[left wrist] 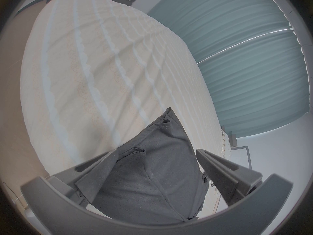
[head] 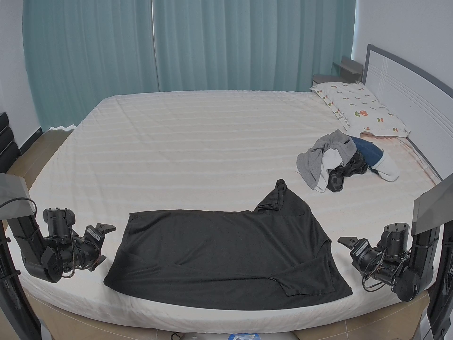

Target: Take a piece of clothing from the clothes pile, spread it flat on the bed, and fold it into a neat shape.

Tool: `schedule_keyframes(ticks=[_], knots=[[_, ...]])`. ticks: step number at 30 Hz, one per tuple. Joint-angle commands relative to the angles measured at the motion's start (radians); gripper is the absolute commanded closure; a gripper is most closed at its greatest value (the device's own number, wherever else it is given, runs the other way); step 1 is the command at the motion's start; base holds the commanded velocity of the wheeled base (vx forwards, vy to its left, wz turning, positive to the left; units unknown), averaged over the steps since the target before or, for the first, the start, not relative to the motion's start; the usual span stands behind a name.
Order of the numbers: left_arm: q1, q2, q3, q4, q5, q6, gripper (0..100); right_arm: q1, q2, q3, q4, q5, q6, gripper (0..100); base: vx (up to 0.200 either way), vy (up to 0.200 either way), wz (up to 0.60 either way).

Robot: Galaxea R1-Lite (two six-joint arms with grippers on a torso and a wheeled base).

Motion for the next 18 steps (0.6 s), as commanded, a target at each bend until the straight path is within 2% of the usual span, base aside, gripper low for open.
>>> schedule_keyframes(ticks=[1,10,17,18], knots=[[0.000,0.007,-0.002,-0.001,0.001,0.000,0,0.001,0.003,0.001,-0.012,0.000,0.000,0,0.000,0.000,0.00],[0.000,0.006,-0.005,-0.001,0.003,-0.003,0,0.010,0.004,0.001,-0.012,0.000,0.000,0,0.000,0.000,0.00],[0.000,-0.002,-0.005,-0.001,0.006,-0.013,0,0.016,0.012,0.004,-0.012,-0.002,-0.001,0,0.200,0.000,0.00],[0.000,-0.003,-0.007,-0.001,0.006,-0.013,0,0.016,0.012,0.006,-0.012,-0.002,-0.001,0,0.000,0.000,0.00]])
